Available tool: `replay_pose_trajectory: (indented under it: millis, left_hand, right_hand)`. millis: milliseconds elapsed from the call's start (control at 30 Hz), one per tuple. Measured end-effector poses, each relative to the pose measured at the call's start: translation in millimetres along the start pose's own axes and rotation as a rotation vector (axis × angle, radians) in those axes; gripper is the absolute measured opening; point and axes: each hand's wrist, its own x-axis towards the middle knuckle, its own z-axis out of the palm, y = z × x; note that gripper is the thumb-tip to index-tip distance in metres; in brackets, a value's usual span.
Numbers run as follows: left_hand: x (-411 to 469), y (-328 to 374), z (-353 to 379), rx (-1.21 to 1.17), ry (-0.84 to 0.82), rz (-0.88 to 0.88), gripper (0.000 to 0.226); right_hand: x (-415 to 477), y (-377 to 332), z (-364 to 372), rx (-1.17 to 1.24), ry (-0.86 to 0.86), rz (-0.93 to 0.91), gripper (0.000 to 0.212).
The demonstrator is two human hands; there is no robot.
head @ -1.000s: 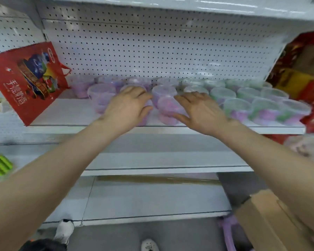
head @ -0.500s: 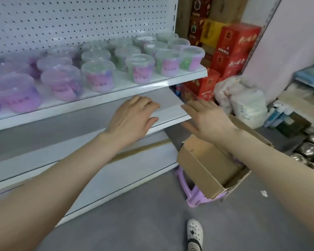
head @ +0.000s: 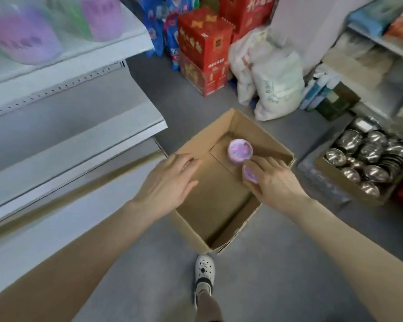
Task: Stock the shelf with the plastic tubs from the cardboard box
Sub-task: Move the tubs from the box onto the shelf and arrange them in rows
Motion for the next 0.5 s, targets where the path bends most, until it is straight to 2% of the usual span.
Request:
replay_pose_trajectory:
  millis: [67,233,400,500]
  left_hand:
    - [23.4,12.3,32.2,-0.03,-0.056,-0.011,0.051]
    - [78.0,24.2,113.0,-0.062,-0.185,-0.013,0.059]
    - [136.0,16.0,189.0,-0.079,-0.26,-0.007,0.058]
    - [173.6,8.8,235.0,-0.118,-0.301,-0.024,0.057]
  right_hand:
    - [0.8,31.2,34.2,-0.001,-0.085,0.057,0.037]
    - [16.0,85.3,120.3,0.033,-0.383,0.231,0.056]
    - [44.5,122.8,188.8,0.065,-0.464,0.381,0.066]
    - [61.9,144.7,219.4,0.069,-0.506,0.427,0.061]
